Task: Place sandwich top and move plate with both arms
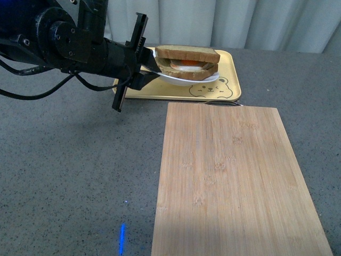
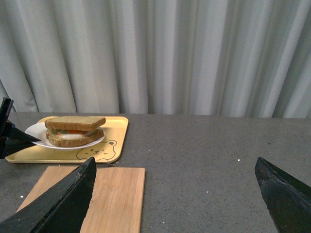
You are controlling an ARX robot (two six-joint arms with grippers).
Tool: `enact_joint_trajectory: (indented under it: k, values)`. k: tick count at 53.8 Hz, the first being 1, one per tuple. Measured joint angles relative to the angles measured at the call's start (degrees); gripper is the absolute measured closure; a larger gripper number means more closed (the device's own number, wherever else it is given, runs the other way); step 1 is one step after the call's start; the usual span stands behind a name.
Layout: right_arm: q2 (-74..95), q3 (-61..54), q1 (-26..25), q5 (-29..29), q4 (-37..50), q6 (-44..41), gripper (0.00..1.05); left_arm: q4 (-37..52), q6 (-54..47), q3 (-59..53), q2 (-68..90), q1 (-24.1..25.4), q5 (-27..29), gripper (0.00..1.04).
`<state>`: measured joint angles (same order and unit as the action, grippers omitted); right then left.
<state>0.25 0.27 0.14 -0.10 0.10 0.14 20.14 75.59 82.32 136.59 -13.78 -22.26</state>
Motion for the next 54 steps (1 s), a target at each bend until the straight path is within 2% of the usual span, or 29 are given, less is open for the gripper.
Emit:
enact_joint_trajectory:
  k: [3, 10, 20, 23, 29, 37, 46, 48, 51, 54]
  values:
    - [0.0, 0.0, 0.0, 0.0, 0.0, 0.0, 0.09, -0.6, -0.6, 0.6, 0.3, 0.0, 0.0, 1.01]
    - [0.0, 0.0, 0.0, 0.0, 0.0, 0.0, 0.09, -1.3, -1.9, 1.1, 0.3, 0.2, -0.3, 0.83]
    - [0.0, 0.0, 0.0, 0.0, 0.0, 0.0, 0.09, -2.6, -6.7, -1.1, -2.5, 0.9, 0.3, 0.45]
    - [0.0, 0.0, 0.0, 0.0, 0.0, 0.0, 0.09, -2.6, -9.2, -3.2, -4.9, 1.3, 1.3, 0.31]
    - [0.0, 0.0, 0.0, 0.0, 0.0, 0.0, 0.09, -3.8, -20.2, -8.5, -11.7, 1.8, 7.4, 0.05]
    - [0.0, 0.0, 0.0, 0.0, 0.0, 0.0, 0.09, -1.1, -38.0, -16.7, -19.5, 1.7, 16.2, 0.07]
    - [0.0, 0.0, 0.0, 0.0, 0.0, 0.0, 0.09, 6.1, -54.9, -26.0, -25.7, 0.9, 21.5, 0.07]
    - [0.0, 0.0, 0.0, 0.0, 0.0, 0.0, 0.09, 16.5, -60.2, -30.1, -26.1, 0.5, 27.2, 0.14]
    - [0.0, 0.0, 0.0, 0.0, 0.0, 0.0, 0.09, 29.6, -65.4, -35.5, -26.3, 0.4, 32.3, 0.23]
    - [0.0, 0.0, 0.0, 0.0, 0.0, 0.0, 0.09, 39.5, -69.3, -40.9, -27.3, 0.9, 33.1, 0.32]
